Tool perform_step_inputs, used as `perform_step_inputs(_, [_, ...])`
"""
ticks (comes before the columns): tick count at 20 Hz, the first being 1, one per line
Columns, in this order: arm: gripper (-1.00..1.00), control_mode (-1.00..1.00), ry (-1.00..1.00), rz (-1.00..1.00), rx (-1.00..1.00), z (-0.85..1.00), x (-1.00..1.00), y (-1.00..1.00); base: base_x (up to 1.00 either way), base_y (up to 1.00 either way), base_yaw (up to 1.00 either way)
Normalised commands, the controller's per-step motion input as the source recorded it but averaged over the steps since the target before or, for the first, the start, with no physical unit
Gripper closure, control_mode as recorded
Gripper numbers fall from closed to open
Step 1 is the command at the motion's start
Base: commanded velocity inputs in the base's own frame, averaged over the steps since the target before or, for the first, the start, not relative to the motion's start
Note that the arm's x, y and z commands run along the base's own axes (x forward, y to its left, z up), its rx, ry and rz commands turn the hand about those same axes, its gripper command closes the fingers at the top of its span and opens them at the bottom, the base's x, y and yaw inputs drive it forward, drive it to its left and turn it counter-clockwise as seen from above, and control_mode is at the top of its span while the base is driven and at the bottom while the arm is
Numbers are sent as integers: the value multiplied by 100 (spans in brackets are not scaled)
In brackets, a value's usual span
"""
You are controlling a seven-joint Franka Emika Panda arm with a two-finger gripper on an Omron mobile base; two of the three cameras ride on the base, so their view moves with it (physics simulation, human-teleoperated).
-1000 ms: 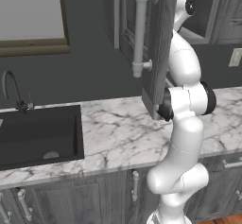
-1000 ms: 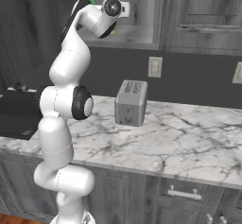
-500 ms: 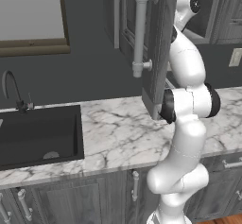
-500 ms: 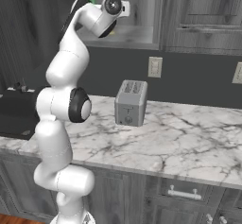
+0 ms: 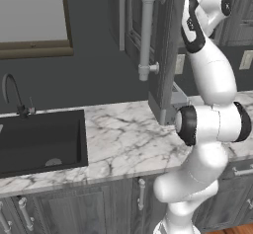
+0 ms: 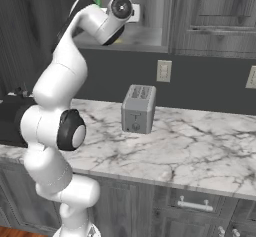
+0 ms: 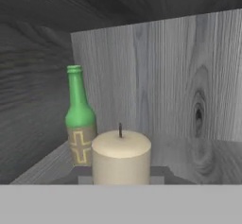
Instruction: Get the candle and the beer from the cabinet and move them to the dining counter.
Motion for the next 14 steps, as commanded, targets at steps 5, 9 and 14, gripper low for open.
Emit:
perform_step_inputs(5, [100,-100,0,-1,0,-14,-97,0,0,0,0])
perform_step_inputs(9, [100,-100,0,-5,0,-2,-100,0,0,0,0])
perform_step_inputs(14, [100,-100,0,-6,0,0,-98,0,0,0,0])
